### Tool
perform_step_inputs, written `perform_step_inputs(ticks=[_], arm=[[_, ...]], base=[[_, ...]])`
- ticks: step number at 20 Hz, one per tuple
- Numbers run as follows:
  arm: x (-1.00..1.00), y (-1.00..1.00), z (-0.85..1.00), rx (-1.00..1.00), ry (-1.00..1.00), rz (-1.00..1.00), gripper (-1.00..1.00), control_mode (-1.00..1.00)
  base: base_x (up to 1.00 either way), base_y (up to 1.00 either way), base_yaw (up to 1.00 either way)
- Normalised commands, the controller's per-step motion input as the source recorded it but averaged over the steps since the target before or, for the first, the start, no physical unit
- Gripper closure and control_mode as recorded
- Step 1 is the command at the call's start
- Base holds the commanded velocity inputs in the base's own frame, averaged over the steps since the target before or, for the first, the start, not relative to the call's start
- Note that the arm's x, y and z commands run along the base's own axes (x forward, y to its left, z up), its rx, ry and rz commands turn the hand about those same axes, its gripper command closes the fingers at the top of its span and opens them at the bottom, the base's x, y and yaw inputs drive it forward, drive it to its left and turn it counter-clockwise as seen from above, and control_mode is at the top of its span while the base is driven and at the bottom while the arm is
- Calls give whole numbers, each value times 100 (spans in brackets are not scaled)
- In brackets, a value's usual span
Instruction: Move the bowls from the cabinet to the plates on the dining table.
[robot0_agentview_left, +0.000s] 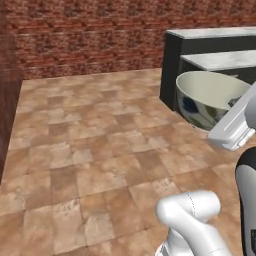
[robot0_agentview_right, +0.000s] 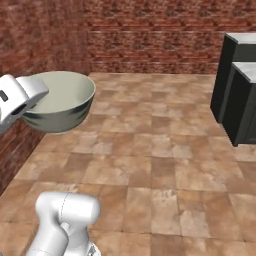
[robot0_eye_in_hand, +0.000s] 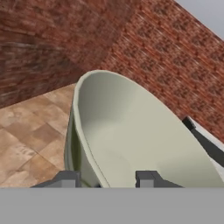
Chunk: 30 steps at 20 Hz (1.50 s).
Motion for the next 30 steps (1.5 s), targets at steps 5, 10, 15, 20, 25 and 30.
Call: perform_step_inputs(ticks=[5, 10, 15, 20, 25, 30], arm=[[0, 0, 0, 0, 0, 0, 100, 100], [0, 0, 0, 0, 0, 0, 100, 100], [0, 0, 0, 0, 0, 0, 100, 100], [0, 0, 0, 0, 0, 0, 100, 100], [0, 0, 0, 0, 0, 0, 100, 100], [0, 0, 0, 0, 0, 0, 100, 100]], base=[[100, 0, 0], [100, 1, 0], [100, 0, 0], [100, 0, -2], [100, 0, -3], [100, 0, -4]])
